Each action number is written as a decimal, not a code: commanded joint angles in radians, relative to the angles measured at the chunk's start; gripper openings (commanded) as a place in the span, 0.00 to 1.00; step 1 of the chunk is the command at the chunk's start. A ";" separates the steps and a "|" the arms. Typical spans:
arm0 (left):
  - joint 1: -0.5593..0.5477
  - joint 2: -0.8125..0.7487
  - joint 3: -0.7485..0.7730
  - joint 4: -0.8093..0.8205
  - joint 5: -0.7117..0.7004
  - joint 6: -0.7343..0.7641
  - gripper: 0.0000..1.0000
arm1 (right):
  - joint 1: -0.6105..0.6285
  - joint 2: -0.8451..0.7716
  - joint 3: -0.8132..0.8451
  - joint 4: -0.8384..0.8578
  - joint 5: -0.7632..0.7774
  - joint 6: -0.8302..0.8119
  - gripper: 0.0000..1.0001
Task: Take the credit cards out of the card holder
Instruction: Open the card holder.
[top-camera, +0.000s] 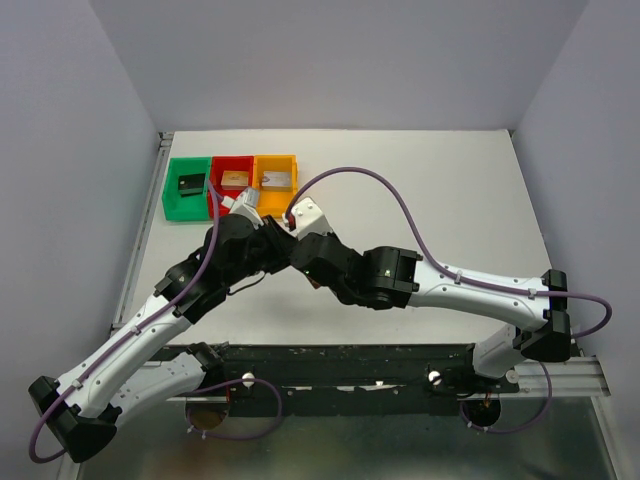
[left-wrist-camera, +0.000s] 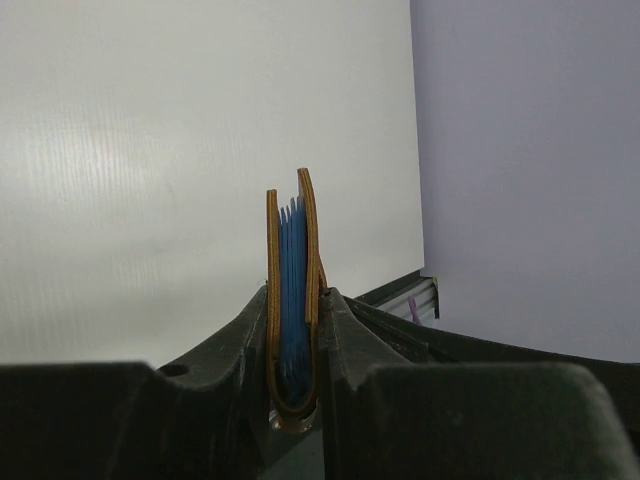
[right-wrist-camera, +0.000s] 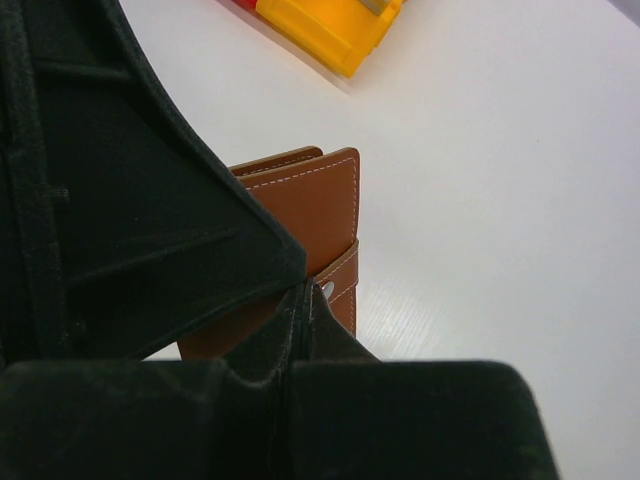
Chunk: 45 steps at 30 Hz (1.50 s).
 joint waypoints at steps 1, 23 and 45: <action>-0.008 -0.044 0.009 0.070 0.066 -0.010 0.00 | -0.015 0.010 -0.002 -0.080 0.049 0.021 0.01; -0.007 -0.053 -0.009 0.047 0.043 0.001 0.00 | -0.029 -0.041 -0.025 -0.098 0.092 0.045 0.00; -0.008 -0.064 -0.017 0.045 0.050 0.016 0.00 | -0.068 -0.064 -0.045 -0.104 0.086 0.053 0.00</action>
